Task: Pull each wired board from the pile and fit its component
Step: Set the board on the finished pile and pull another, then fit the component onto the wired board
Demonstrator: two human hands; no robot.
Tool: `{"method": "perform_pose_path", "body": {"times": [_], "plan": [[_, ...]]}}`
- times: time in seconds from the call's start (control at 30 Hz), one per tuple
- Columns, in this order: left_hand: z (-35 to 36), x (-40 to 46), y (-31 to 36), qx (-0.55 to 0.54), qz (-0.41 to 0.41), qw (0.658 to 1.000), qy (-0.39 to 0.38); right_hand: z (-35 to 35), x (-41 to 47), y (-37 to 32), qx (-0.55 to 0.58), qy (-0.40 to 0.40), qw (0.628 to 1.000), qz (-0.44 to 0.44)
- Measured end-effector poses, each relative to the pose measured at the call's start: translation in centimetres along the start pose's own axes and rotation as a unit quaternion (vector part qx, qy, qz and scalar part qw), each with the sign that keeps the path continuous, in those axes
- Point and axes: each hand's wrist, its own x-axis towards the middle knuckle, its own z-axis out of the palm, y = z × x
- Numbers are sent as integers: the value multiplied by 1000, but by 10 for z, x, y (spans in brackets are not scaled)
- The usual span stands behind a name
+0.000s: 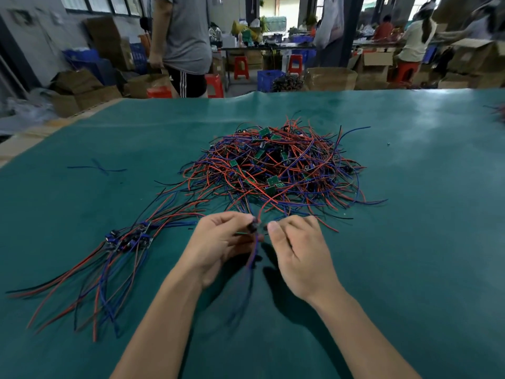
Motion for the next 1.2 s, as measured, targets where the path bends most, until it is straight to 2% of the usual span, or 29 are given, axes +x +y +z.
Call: {"method": "perform_pose_path", "body": {"times": [0.13,0.23,0.33,0.4,0.47,0.5,0.53,0.57,0.6,0.63,0.7,0.73,0.8,0.9,1.0,1.1,1.2], "plan": [[-34,-13,29,39,72,992,94,1,3,10,-191,-40,980,35],[-87,-33,52,159,132,962,180,7,5,9,-232,-76,967,67],[-141,-39,68,299,106,912,262,8,10,9,-232,-86,965,86],[-163,-34,69,395,42,870,293,5,11,10,-204,-76,971,96],[-165,-28,64,535,5,788,306,3,12,11,-135,-41,985,104],[-156,-27,61,585,14,745,320,2,12,11,-92,-17,990,107],[-142,-26,57,606,50,720,334,-1,13,11,-42,15,992,114],[-126,-23,50,599,103,722,331,-4,13,11,12,54,990,130],[-108,-20,41,570,149,746,310,-8,14,11,65,91,981,158],[-87,-16,32,516,172,794,271,-12,16,11,107,118,968,193],[-46,-6,12,370,144,904,160,-20,17,14,175,152,939,255],[-24,-1,3,295,118,942,106,-25,16,16,207,167,924,276],[14,7,-14,171,74,982,30,-36,15,19,255,189,897,308],[44,15,-33,63,39,997,-23,-46,15,19,319,153,882,312],[45,20,-39,-28,16,999,-43,-44,13,8,325,28,910,256],[37,22,-39,-48,6,996,-69,-37,7,-3,286,-76,936,190],[37,21,-38,-43,-6,996,-77,-36,4,-6,283,-150,937,139]]}}
